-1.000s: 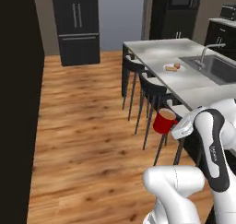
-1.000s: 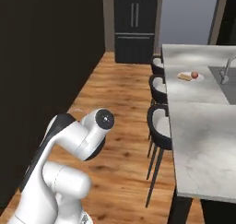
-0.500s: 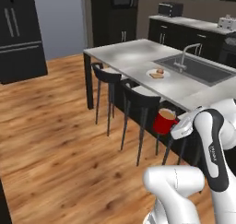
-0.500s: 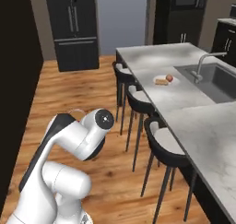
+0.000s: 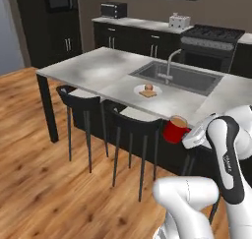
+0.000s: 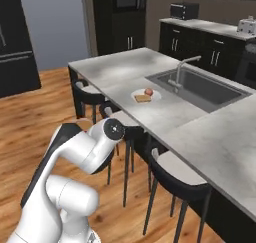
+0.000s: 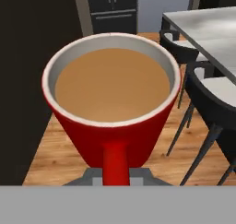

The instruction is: Pick up the brewed coffee from the coffee machine and place it next to the breakfast plate on the dining counter.

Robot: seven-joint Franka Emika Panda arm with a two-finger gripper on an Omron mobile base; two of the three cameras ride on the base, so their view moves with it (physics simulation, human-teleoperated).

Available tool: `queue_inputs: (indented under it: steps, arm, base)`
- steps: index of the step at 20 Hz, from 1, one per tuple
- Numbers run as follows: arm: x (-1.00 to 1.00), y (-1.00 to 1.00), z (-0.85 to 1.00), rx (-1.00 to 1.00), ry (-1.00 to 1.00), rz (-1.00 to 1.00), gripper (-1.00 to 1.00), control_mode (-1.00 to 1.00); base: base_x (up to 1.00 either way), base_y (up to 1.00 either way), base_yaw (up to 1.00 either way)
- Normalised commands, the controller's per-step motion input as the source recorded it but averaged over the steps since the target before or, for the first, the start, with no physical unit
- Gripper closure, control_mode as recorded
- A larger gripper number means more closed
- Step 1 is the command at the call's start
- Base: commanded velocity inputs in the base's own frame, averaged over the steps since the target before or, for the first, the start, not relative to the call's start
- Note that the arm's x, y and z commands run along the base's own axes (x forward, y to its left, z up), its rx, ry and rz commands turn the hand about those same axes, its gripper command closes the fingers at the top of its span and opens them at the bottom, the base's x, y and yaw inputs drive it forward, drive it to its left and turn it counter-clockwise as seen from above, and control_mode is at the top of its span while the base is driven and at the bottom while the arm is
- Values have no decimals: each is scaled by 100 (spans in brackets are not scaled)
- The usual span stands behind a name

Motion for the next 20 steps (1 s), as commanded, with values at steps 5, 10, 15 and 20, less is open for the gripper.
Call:
queue_inputs:
  steps: [5,10,15,20]
  arm:
    - [0,0,0,0,0,0,100,100]
    - [0,0,0,0,0,0,100,100]
    - [0,0,0,0,0,0,100,100]
    - [0,0,0,0,0,0,100,100]
  base:
    - [100,81,-58]
    - [100,69,-55]
    - [94,44,-55]
    - [90,28,-54]
